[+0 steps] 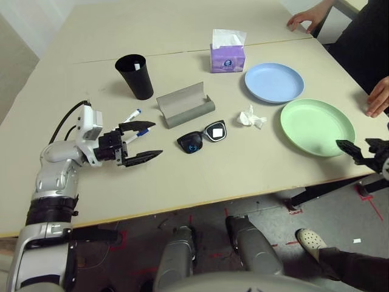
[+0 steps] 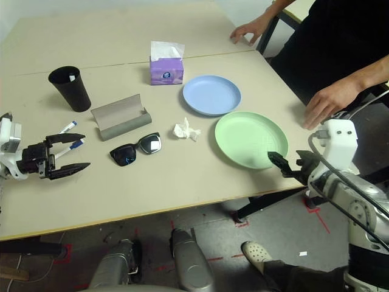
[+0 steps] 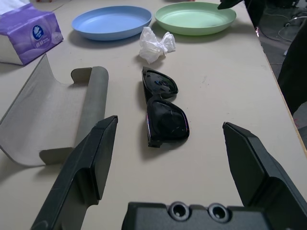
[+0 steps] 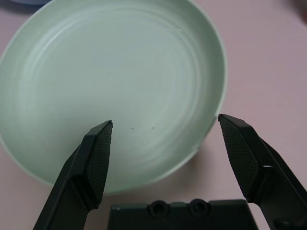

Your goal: Organize and tidy the items on the table.

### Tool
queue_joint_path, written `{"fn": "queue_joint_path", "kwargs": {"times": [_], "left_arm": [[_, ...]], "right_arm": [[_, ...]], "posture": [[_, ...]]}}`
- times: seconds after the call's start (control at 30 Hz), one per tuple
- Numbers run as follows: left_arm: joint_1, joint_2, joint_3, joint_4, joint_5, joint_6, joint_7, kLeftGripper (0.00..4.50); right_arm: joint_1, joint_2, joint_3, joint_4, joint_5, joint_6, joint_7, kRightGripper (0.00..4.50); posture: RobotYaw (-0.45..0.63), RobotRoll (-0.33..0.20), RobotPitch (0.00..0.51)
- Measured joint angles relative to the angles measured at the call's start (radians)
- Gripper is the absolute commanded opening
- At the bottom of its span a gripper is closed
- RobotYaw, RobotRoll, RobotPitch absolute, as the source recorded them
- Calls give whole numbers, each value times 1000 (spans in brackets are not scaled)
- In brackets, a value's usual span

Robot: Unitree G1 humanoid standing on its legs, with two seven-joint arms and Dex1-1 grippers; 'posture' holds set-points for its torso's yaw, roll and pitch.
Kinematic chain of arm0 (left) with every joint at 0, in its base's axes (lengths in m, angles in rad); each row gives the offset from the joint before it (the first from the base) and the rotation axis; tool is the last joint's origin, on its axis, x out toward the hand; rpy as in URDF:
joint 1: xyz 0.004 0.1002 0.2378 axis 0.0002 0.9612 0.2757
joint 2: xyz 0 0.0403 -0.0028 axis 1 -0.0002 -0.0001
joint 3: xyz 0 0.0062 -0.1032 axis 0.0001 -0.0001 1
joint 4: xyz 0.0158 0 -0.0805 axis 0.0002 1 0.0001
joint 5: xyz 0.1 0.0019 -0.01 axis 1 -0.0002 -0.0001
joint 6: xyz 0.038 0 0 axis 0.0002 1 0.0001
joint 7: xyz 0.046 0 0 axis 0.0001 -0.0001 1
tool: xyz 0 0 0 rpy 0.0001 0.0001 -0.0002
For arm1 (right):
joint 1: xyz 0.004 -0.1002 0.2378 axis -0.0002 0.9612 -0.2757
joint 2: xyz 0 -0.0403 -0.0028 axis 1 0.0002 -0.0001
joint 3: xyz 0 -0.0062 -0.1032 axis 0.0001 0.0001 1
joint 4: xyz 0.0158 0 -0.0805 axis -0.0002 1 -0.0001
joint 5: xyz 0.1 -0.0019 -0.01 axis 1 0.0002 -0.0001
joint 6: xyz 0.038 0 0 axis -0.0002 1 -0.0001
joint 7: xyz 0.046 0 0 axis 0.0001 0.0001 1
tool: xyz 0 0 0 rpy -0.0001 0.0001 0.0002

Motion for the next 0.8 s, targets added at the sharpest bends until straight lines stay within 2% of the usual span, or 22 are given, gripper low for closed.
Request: {"fn": "queue_joint_path", "kwargs": {"times": [0.47,0.8], "left_arm": [[18,-9,0,-25,-3,-1,21,4450],[18,-23,-5,-8,1,-11,16,4450]], "right_arm": [[-44,7,2,33,-1,95,7,4500],[-85,-20,2,-58,5,116,28,4500]], "posture": [[-206,0,169],[-225,0,165]]}}
